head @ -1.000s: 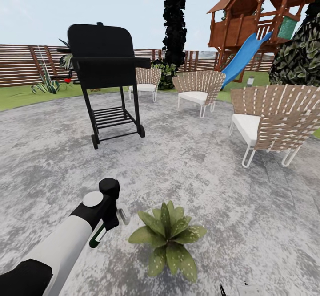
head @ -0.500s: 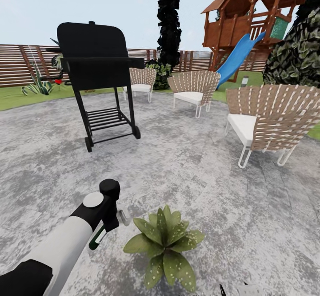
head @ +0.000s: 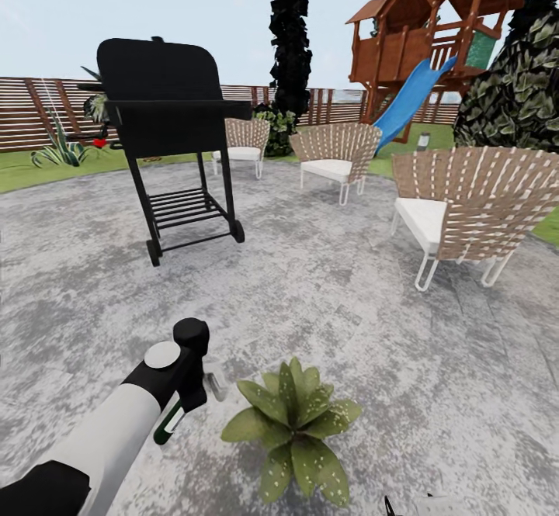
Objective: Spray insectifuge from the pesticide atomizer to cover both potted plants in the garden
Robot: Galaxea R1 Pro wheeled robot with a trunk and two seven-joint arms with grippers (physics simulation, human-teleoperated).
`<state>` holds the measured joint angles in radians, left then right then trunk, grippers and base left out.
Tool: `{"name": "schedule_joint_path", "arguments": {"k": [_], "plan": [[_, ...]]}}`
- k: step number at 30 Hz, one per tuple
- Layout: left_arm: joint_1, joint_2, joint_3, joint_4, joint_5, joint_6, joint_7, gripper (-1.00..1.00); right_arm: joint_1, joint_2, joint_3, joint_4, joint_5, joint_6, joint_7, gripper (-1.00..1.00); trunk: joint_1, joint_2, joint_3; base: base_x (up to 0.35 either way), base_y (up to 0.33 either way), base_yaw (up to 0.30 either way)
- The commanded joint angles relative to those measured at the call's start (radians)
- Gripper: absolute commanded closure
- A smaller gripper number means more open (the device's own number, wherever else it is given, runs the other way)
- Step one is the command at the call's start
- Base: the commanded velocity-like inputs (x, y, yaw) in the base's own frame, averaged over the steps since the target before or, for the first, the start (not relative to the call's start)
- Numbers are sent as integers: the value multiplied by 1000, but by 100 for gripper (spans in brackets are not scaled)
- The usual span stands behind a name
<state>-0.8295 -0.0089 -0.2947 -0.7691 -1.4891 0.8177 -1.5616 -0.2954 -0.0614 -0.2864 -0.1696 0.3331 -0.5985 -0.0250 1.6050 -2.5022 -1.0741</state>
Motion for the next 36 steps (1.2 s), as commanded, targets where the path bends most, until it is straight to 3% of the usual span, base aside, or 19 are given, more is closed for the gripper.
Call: {"name": "schedule_joint_path", "arguments": {"k": [1,14,25,36], "plan": [[0,0,-1,0,-8,10,-9,100,-1,0,-7,1,11,-3,-3,-100,0,0,-1,100,174,0],[0,-3,-2,3,-2,11,-9,100,-1,-1,-7,1,11,-4,-4,-100,0,0,-1,9,16,-1],[13,-2,0,2,3,11,-9,100,-1,-1,-7,1,11,-3,-4,-100,0,0,-1,0,0,-254],[15,-2,0,4,3,11,-9,100,-1,-1,-7,1,11,-4,-4,-100,0,0,-1,-127,71,-19]]}}
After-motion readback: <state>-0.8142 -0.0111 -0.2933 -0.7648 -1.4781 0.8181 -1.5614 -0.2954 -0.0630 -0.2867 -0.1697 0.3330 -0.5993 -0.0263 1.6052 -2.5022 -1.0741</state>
